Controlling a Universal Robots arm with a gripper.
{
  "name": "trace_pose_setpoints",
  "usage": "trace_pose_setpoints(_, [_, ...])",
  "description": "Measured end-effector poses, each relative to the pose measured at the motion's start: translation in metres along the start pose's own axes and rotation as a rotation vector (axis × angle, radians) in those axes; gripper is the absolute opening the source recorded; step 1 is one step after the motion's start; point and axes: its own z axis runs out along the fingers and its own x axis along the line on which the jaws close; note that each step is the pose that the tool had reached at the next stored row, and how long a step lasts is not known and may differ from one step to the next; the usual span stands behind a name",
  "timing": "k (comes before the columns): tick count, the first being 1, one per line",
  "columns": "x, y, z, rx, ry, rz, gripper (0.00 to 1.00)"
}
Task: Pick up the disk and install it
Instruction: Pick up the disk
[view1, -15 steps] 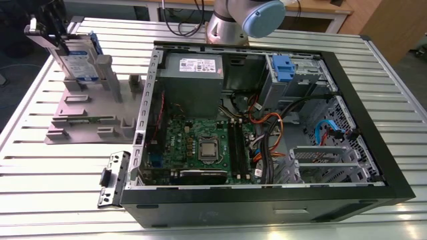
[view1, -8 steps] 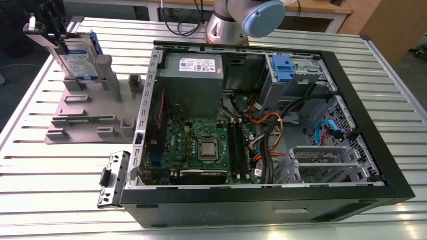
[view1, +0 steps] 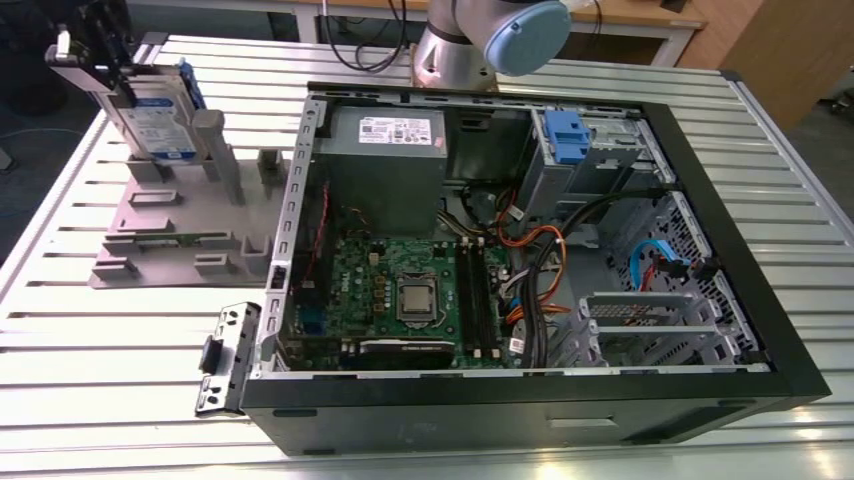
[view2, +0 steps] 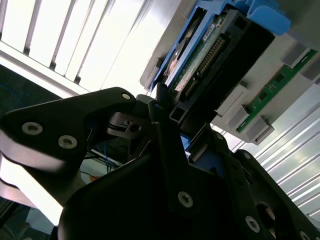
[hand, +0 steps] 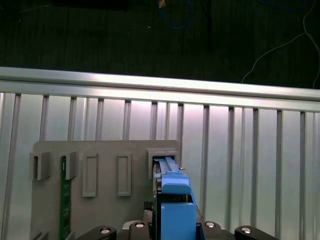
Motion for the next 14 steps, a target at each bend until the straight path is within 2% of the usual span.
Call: trace_pose_setpoints(14, [-0.0004,0.0002,-0.0042,0.0,0.0,0.0,0.36])
